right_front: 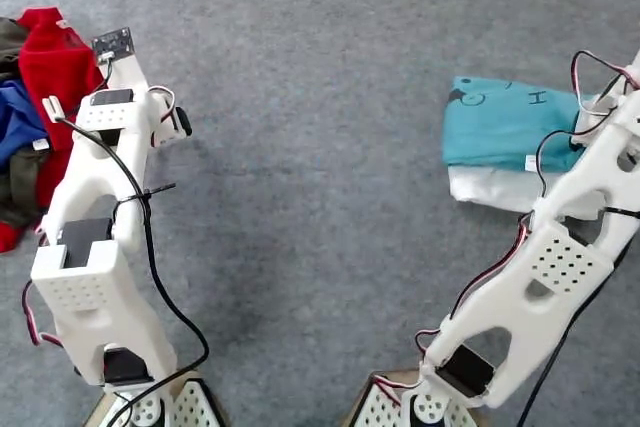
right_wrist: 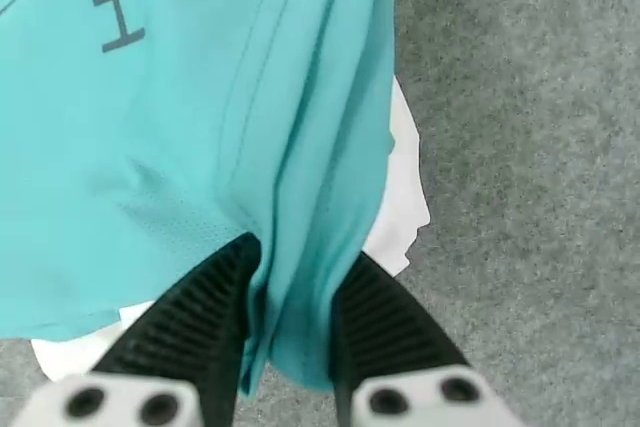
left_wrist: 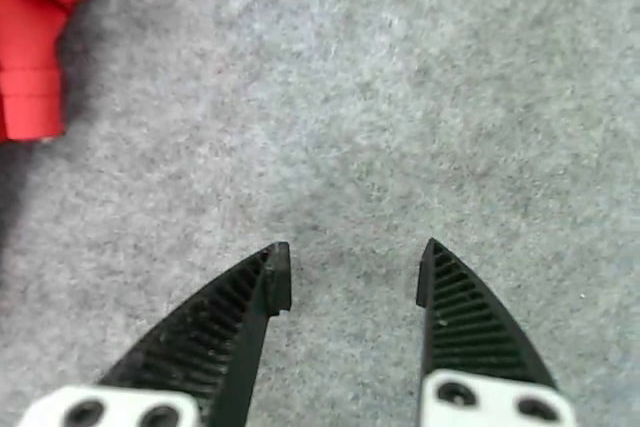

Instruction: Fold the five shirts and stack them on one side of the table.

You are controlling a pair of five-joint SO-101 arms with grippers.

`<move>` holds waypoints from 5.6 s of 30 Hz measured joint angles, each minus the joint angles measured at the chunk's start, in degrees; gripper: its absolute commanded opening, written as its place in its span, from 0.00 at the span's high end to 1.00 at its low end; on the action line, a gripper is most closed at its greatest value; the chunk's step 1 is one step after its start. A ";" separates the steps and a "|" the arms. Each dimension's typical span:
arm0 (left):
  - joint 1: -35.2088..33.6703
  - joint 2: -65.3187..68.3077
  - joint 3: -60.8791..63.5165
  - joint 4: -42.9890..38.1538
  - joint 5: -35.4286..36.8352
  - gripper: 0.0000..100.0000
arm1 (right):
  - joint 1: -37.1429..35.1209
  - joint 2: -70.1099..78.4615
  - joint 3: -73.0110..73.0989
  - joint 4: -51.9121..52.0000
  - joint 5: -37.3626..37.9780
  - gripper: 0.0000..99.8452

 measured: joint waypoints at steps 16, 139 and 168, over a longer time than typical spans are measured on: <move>0.09 0.00 0.00 0.00 0.00 0.78 | 0.00 -4.84 13.10 -0.09 2.29 0.98; 15.21 -37.71 -33.67 49.93 -10.99 0.69 | -36.75 -36.75 49.67 -0.18 -5.71 0.53; -34.81 0.09 -10.99 3.60 -2.46 0.97 | -68.13 -13.63 59.16 -10.20 -8.44 0.98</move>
